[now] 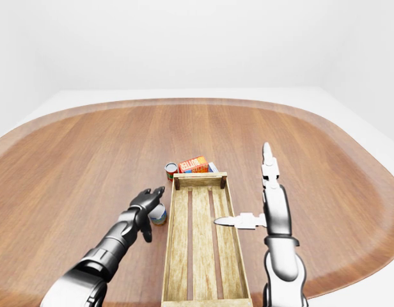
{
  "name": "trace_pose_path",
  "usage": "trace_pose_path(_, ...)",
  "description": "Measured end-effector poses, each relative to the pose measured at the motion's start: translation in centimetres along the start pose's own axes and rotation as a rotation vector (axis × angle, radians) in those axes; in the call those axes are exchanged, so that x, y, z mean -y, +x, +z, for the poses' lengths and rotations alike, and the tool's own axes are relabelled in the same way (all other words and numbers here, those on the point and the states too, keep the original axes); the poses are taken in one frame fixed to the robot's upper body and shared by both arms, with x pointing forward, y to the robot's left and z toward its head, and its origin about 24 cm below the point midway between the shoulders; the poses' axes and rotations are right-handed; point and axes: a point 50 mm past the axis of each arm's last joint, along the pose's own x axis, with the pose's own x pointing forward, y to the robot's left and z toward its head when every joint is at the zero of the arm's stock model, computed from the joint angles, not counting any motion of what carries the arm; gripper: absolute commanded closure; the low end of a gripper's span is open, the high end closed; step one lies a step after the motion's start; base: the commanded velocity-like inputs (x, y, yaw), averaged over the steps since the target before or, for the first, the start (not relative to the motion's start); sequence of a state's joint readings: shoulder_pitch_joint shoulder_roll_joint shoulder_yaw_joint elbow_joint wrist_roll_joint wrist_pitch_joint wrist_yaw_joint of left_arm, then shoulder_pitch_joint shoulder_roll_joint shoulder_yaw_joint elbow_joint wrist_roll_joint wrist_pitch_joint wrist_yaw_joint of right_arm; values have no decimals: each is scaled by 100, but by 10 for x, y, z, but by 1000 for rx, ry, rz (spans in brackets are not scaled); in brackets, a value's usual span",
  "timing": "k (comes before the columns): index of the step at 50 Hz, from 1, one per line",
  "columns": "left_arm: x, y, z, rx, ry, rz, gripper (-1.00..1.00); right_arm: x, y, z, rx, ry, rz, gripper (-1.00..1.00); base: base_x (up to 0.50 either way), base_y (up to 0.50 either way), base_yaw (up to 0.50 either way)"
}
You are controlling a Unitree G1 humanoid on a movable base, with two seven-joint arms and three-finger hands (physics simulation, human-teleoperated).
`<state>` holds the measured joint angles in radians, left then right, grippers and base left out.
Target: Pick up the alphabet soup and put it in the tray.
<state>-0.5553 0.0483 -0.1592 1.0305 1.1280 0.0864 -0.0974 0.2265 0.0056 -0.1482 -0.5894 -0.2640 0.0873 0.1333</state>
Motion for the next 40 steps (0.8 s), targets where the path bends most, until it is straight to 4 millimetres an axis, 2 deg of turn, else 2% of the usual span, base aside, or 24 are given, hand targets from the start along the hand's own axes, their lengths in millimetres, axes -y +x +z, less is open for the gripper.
trace_pose_path(40,2,3,0,-8,6,-4,-100,-1,0,1,2,-1,4,-100,0,0,0)
